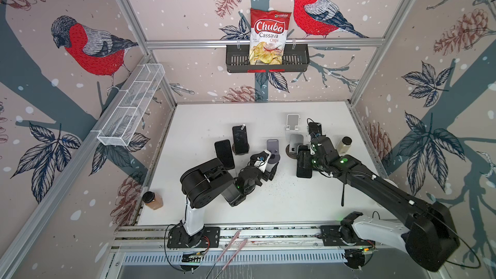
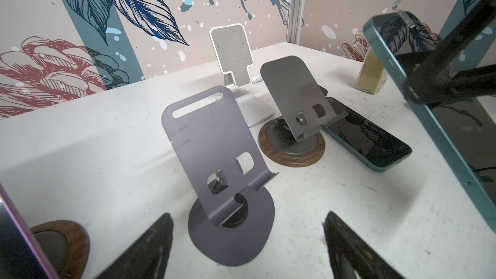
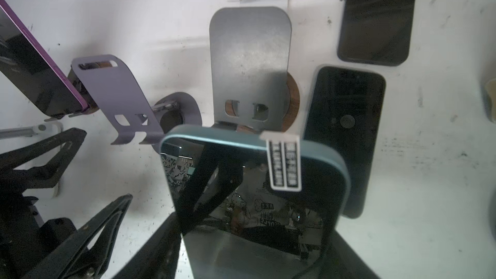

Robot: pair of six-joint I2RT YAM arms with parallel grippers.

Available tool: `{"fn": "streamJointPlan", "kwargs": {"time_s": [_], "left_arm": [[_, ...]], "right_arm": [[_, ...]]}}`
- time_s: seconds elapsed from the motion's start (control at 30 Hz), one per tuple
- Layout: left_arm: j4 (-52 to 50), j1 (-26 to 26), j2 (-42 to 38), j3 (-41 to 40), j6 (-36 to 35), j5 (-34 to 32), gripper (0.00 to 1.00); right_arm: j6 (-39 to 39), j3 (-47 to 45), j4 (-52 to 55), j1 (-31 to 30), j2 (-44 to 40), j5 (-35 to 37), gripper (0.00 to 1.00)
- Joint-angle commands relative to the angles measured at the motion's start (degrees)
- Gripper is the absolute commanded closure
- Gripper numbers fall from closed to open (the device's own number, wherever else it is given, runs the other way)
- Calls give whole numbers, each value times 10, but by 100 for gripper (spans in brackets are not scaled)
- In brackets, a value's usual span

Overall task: Remove the phone from the phone stand
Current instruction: Place the phone at the center of the table.

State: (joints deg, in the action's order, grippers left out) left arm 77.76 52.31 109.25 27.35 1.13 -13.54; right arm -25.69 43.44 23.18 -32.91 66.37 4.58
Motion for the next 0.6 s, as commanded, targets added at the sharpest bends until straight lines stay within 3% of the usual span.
{"fn": "streamJointPlan", "kwargs": {"time_s": [0.0,0.33,0.57], "left_arm": [[12,1,2,1,0,8,13],[16,1,4,0,2,9,13],[22,1,7,-2,2,10,13]], "right_arm": [[-14,-10,-13,-4,-1,-15,38],[-16,-23,-4,1,4,0,38],[-13,-36,3,36,2,-4,38]]}}
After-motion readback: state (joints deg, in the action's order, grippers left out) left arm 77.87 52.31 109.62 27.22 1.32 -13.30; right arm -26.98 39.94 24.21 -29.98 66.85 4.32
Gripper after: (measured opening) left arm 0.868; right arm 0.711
